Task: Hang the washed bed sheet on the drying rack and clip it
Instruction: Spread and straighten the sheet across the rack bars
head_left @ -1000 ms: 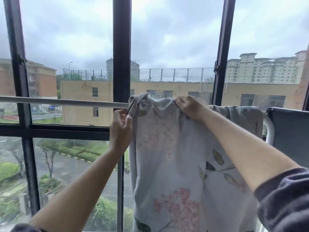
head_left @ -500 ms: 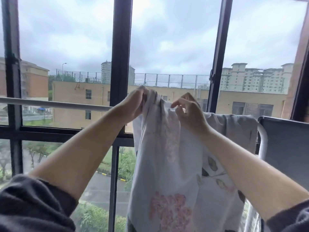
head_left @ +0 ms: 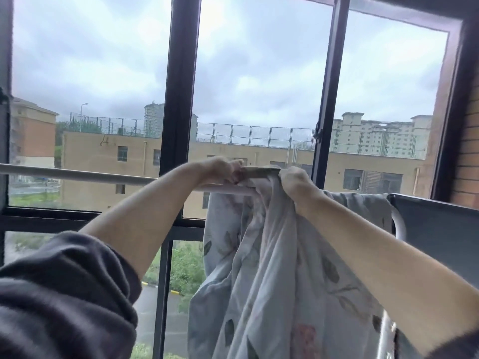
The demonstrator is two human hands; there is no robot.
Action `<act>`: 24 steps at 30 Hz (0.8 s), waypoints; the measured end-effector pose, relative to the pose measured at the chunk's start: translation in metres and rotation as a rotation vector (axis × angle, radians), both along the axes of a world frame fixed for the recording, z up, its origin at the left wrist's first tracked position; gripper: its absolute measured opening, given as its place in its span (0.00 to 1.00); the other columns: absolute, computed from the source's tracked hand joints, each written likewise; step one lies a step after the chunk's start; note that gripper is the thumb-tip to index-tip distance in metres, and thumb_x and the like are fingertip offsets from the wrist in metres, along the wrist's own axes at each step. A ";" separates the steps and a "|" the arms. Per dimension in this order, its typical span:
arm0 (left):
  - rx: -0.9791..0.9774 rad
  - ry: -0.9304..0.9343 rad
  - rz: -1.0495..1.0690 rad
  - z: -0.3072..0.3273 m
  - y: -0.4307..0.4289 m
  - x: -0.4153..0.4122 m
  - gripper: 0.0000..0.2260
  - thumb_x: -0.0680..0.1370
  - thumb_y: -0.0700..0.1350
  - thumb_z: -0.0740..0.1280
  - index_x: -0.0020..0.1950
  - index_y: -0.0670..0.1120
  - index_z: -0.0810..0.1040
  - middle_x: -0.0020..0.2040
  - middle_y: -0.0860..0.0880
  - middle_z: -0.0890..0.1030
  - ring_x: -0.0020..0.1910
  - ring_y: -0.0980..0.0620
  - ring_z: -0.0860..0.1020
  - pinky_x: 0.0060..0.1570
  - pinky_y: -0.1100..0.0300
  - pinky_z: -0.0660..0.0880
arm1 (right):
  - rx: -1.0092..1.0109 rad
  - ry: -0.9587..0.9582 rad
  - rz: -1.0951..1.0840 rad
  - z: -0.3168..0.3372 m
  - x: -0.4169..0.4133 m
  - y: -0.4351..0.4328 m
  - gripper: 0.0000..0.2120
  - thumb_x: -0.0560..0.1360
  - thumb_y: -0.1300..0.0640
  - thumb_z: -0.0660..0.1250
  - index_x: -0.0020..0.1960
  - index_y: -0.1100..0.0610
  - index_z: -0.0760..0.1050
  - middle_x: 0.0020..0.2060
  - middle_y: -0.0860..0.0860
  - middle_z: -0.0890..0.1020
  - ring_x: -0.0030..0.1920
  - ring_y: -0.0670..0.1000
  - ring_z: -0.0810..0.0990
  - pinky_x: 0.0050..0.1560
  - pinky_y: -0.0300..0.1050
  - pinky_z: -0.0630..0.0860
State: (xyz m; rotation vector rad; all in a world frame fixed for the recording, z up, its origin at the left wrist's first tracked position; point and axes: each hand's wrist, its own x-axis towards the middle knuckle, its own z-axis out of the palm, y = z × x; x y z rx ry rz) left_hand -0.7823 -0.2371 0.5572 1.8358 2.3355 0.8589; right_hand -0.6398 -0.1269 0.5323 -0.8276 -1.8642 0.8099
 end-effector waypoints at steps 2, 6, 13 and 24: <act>-0.117 0.238 0.062 -0.008 0.001 -0.010 0.27 0.79 0.62 0.50 0.58 0.43 0.76 0.56 0.45 0.79 0.53 0.46 0.78 0.59 0.52 0.73 | 0.044 -0.020 -0.128 0.013 0.006 0.022 0.14 0.81 0.55 0.54 0.58 0.62 0.72 0.47 0.56 0.75 0.46 0.55 0.72 0.45 0.44 0.67; 0.041 0.302 0.175 -0.022 0.015 -0.020 0.16 0.82 0.49 0.53 0.43 0.44 0.75 0.42 0.46 0.78 0.34 0.53 0.72 0.33 0.61 0.68 | 0.170 -0.147 -0.286 0.031 0.022 0.060 0.08 0.79 0.57 0.55 0.54 0.57 0.71 0.49 0.57 0.75 0.46 0.55 0.71 0.44 0.44 0.66; 0.963 0.734 0.055 -0.096 0.017 -0.032 0.03 0.74 0.41 0.65 0.41 0.44 0.74 0.39 0.50 0.76 0.39 0.52 0.73 0.42 0.59 0.67 | 0.285 -0.487 -0.190 0.009 0.016 0.074 0.13 0.80 0.57 0.54 0.55 0.63 0.74 0.59 0.64 0.76 0.59 0.60 0.74 0.52 0.45 0.67; -0.086 0.272 0.129 -0.229 0.065 -0.030 0.20 0.71 0.58 0.62 0.59 0.50 0.74 0.52 0.50 0.80 0.46 0.45 0.80 0.40 0.54 0.77 | 0.426 -0.509 -0.230 -0.002 0.023 0.071 0.17 0.79 0.49 0.49 0.54 0.55 0.74 0.57 0.59 0.78 0.56 0.58 0.76 0.51 0.49 0.68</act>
